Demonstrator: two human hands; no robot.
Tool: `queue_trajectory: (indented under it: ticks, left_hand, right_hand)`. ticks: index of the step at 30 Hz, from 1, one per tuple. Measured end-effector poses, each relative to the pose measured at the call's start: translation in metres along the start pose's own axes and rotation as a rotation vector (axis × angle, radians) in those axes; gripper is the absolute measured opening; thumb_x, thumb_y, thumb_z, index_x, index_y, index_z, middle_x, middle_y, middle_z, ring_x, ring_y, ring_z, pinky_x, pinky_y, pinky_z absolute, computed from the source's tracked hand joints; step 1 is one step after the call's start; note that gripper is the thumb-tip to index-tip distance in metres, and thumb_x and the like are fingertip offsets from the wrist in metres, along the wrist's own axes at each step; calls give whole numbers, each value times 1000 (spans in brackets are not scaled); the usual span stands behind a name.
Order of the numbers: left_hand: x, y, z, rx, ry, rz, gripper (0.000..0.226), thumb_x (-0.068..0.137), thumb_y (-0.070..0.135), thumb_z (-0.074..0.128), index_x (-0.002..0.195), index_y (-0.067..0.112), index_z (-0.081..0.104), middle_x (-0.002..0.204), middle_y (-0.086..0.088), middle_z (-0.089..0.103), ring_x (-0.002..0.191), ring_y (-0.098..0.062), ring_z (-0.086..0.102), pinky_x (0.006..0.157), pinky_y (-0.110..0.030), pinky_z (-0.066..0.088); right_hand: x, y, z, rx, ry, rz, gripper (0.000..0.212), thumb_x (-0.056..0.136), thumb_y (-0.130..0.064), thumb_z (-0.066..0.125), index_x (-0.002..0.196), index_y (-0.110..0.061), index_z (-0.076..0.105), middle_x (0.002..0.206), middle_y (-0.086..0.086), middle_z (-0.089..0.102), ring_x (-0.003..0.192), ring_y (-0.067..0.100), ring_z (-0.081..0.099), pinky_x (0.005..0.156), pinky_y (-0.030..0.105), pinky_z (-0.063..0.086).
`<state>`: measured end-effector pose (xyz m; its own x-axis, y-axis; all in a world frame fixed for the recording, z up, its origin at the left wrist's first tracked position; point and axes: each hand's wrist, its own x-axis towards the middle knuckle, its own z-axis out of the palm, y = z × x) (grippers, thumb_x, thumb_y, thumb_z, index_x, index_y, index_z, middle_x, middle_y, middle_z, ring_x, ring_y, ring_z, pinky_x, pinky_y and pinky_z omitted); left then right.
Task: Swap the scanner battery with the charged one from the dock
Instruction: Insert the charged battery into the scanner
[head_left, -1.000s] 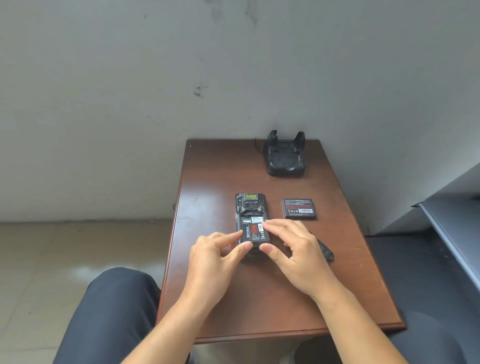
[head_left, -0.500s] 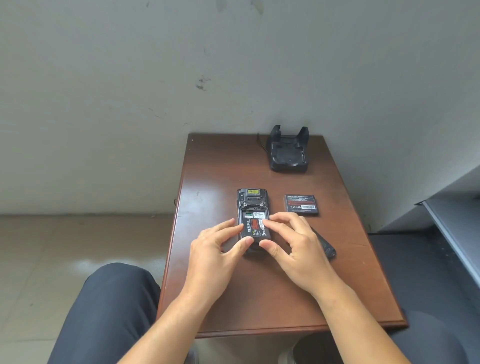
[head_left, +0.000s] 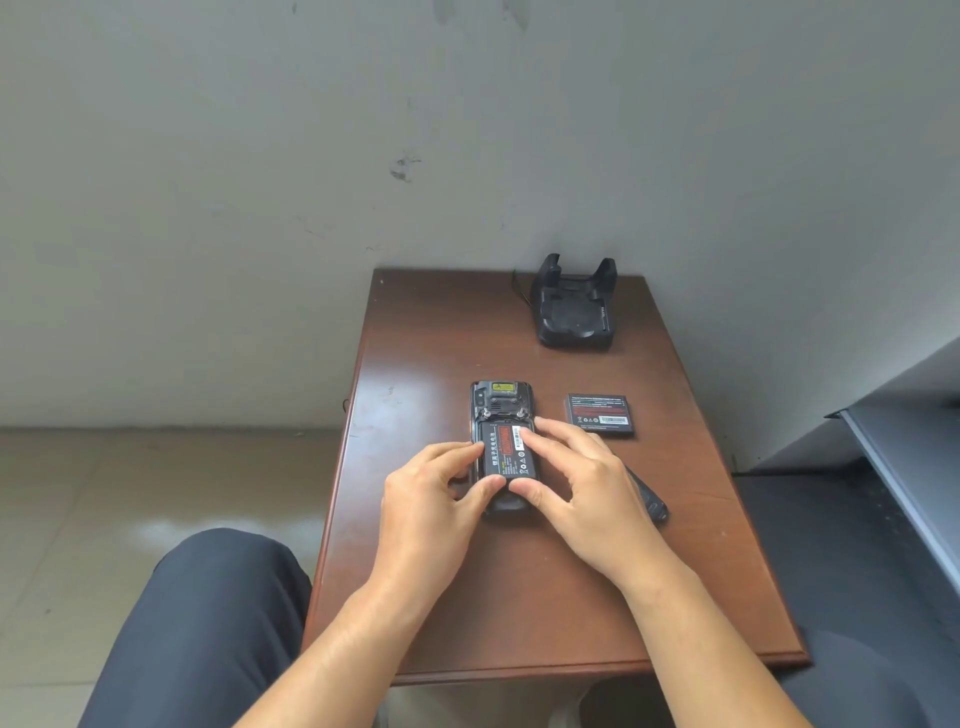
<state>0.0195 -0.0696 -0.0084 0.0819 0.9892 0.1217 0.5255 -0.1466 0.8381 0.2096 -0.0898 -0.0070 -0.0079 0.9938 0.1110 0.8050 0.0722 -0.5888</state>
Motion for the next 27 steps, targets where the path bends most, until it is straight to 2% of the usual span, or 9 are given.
queue_trajectory:
  ticks: [2, 4, 8, 12, 16, 19, 24, 27]
  left_hand:
    - [-1, -2, 3, 9, 18, 5, 39, 78, 31, 83, 116, 27, 75, 105, 17, 72, 84, 1, 67, 77, -15, 52]
    - [-2, -3, 3, 2, 31, 3, 40, 77, 30, 83, 117, 27, 75, 103, 18, 71, 84, 1, 66, 77, -14, 52]
    - [-2, -2, 3, -12, 39, -1, 50, 77, 30, 84, 124, 30, 70, 100, 16, 71, 84, -2, 66, 77, -23, 56]
    - [0, 0, 3, -21, 15, -20, 57, 78, 33, 82, 132, 35, 63, 103, 15, 70, 85, -4, 68, 80, -29, 57]
    - [1, 3, 3, 23, -20, -26, 47, 79, 28, 81, 123, 37, 69, 101, 17, 64, 79, -3, 64, 79, -32, 56]
    - [3, 5, 2, 35, -32, -51, 33, 80, 28, 80, 112, 36, 75, 103, 20, 62, 77, -2, 62, 82, -31, 55]
    - [3, 8, 3, 56, -31, -70, 32, 80, 29, 78, 111, 38, 76, 104, 20, 61, 75, 3, 58, 82, -24, 52]
    - [3, 9, 3, 62, -33, -82, 35, 80, 29, 77, 114, 38, 74, 104, 18, 60, 75, 2, 58, 83, -27, 52]
  right_hand:
    - [0, 0, 1, -8, -1, 2, 58, 88, -53, 68, 141, -30, 60, 147, -10, 55, 135, 12, 48, 114, 29, 38]
    - [0, 0, 2, -8, -1, 5, 59, 88, -55, 65, 141, -30, 60, 146, -10, 55, 134, 12, 49, 113, 26, 38]
    - [0, -1, 2, -16, 1, 5, 57, 89, -50, 68, 142, -29, 59, 147, -10, 54, 135, 12, 48, 112, 23, 35]
    - [-1, -3, 0, -11, -12, 12, 55, 93, -49, 63, 143, -28, 58, 149, -10, 52, 136, 11, 46, 112, 22, 32]
    - [-1, -6, 0, 5, -1, 23, 49, 95, -43, 64, 141, -28, 60, 148, -11, 52, 128, 9, 50, 110, 26, 40]
    - [0, -6, 1, -17, 6, 22, 51, 92, -43, 68, 140, -27, 61, 146, -10, 54, 129, 11, 50, 108, 24, 39]
    - [2, -8, 1, -14, 20, 38, 50, 90, -44, 71, 137, -27, 64, 144, -11, 56, 133, 12, 48, 110, 21, 34]
    - [5, -10, -1, 12, 18, 71, 51, 87, -44, 74, 135, -29, 65, 143, -13, 55, 133, 9, 47, 109, 18, 32]
